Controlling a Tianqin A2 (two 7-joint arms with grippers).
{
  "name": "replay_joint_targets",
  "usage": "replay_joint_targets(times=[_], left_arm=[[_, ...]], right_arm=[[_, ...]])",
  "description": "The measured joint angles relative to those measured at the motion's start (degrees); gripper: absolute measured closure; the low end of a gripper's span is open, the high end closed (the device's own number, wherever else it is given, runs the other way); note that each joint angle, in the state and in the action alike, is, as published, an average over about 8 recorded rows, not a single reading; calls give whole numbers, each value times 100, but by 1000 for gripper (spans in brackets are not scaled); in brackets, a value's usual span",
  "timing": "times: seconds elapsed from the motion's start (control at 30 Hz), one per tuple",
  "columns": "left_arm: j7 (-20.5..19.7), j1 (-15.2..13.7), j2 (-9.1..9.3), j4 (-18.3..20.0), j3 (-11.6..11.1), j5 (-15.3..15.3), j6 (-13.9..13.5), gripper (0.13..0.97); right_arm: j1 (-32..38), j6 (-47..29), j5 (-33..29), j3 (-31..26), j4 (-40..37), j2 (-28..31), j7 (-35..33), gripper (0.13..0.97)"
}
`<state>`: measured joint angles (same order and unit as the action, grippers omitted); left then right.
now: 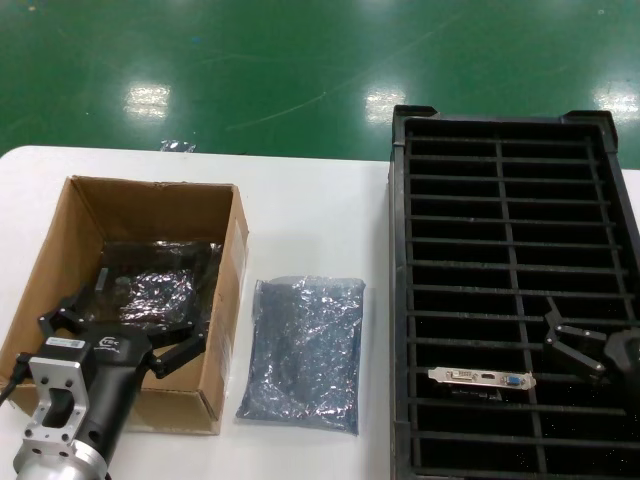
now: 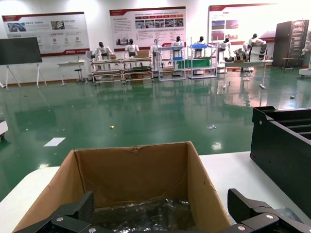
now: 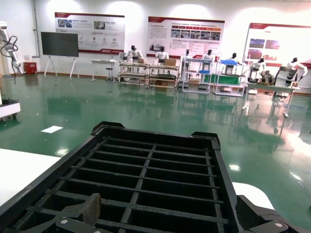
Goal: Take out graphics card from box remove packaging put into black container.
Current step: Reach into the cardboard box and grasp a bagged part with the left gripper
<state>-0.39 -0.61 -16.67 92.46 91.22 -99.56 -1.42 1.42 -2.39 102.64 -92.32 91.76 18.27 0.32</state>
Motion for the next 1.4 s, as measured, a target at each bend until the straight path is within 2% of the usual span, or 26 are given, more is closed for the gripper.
replay_joint_targets(times=[0.4,0.53,0.67,0.8,0.93,1.03,1.13,1.2,1.27,1.4], left_arm=[[52,-24,-45,49,-57,30,-50,132],[52,-151,-348,133,-57,208,-167,132],[-63,-465,-865,70,40,737,-482,132],[-94,-1081,-1452,-347,275,1464,-1143,132],[117,-2014,-1989,-1110,710,2111,-2080,132],[406,-2783,-2229,-1747,1124,2530,-2821,132],[740,-3471,-2316,-2314,1561,2894,-3465,132],[983,-3847,-2297,-2656,1840,3103,-3774,132],[1222,-4145,-2227,-2974,2085,3280,-3975,132],[1643,-4512,-2018,-3511,2442,3526,-4134,132]], right_arm=[[0,0,0,0,0,0,0,129],[0,0,0,0,0,0,0,129],[0,0,0,0,0,0,0,129],[0,0,0,0,0,0,0,129],[0,0,0,0,0,0,0,129],[0,0,0,0,0,0,0,129],[0,0,0,0,0,0,0,129],[0,0,0,0,0,0,0,129],[0,0,0,0,0,0,0,129],[0,0,0,0,0,0,0,129]])
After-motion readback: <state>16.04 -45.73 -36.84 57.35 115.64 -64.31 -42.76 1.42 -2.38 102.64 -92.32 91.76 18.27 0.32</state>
